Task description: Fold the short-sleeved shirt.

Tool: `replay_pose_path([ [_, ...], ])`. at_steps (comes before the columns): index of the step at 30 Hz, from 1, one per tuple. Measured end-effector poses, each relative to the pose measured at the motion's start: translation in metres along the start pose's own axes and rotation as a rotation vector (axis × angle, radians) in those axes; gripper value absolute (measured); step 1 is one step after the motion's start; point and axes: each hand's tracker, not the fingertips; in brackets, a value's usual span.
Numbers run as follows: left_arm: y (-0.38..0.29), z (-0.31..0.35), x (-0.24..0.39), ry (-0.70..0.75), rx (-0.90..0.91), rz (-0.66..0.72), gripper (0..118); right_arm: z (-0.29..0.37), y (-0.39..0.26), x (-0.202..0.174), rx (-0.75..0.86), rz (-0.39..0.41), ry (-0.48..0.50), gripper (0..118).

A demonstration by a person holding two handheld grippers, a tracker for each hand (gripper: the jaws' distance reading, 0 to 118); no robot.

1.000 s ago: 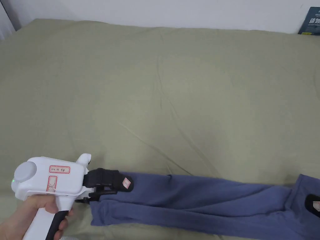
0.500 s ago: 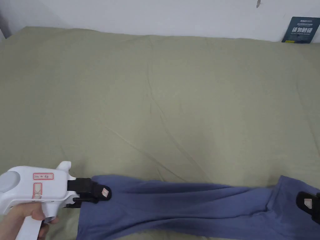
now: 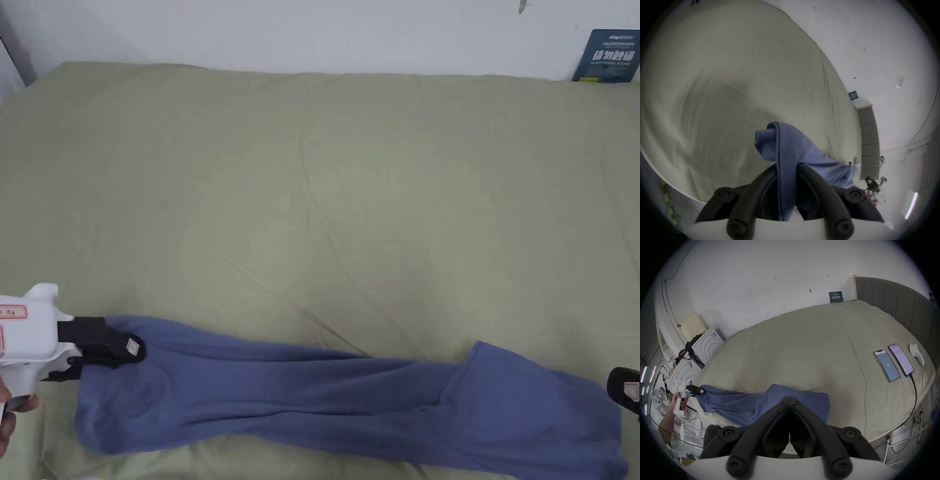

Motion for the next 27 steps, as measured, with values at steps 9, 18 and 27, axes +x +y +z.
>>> replay_pose_path([
  [9,-0.035,0.015,0.142,0.182,0.007,-0.282,6,0.014,-0.010,0.005,0.003,0.022,0.026,0],
  [18,-0.102,-0.079,0.272,0.251,-0.109,-0.489,6,0.028,-0.016,0.014,-0.027,0.077,0.058,0],
  [27,-0.153,-0.206,0.318,0.168,-0.225,-0.604,111,0.029,-0.030,0.024,-0.031,0.029,0.069,0],
])
